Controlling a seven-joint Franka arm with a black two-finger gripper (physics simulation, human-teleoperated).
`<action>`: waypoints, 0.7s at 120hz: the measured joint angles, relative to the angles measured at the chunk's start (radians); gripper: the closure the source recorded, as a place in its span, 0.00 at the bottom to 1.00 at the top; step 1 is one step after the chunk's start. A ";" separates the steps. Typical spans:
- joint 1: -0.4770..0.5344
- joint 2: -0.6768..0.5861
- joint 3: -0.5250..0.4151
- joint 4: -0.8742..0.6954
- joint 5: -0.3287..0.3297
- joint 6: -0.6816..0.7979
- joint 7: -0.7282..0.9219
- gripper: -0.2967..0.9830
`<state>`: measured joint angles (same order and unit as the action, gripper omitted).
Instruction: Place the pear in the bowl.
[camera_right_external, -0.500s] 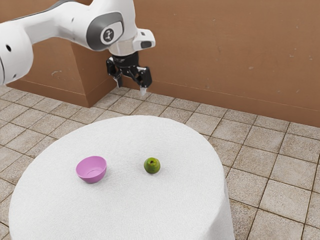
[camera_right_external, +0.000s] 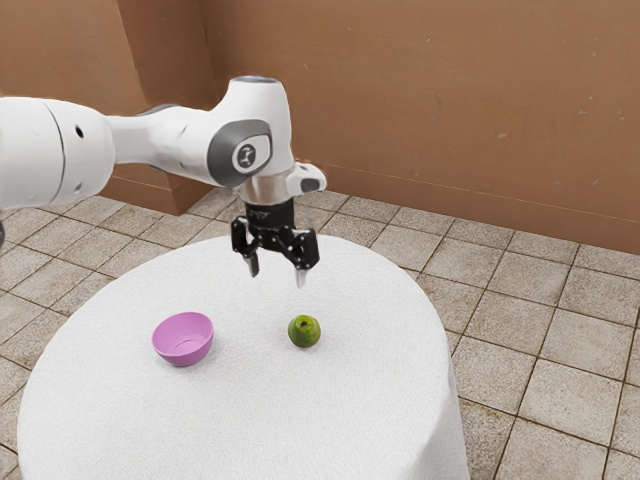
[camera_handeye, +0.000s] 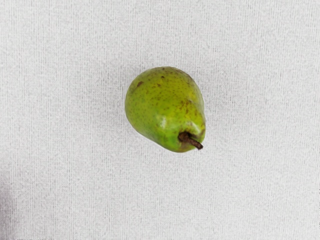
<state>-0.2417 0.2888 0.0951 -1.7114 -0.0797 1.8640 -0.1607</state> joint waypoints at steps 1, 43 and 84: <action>0.000 0.000 0.000 -0.008 -0.004 0.006 -0.001 0.23; 0.012 0.133 -0.003 -0.097 -0.079 0.260 -0.033 0.23; 0.013 0.189 -0.006 -0.105 -0.121 0.353 -0.048 0.31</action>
<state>-0.2286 0.4781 0.0890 -1.8165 -0.2003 2.2168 -0.2092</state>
